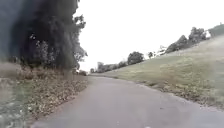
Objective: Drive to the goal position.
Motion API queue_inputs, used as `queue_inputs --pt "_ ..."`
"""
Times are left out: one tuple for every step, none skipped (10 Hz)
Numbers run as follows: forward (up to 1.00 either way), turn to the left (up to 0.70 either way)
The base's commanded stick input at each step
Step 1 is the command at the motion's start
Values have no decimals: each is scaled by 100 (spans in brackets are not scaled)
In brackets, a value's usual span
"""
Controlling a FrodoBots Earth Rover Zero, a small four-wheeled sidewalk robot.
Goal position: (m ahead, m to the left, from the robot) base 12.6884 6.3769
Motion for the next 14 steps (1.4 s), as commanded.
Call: queue_inputs --pt "45 9" --pt "45 2" --pt "45 0" --pt "45 0" --pt "45 13" --pt "45 19" --pt "45 24" --pt "45 0" --pt "45 0" --pt "45 0" --pt "45 0" --pt "45 0" --pt "45 0" --pt "45 0"
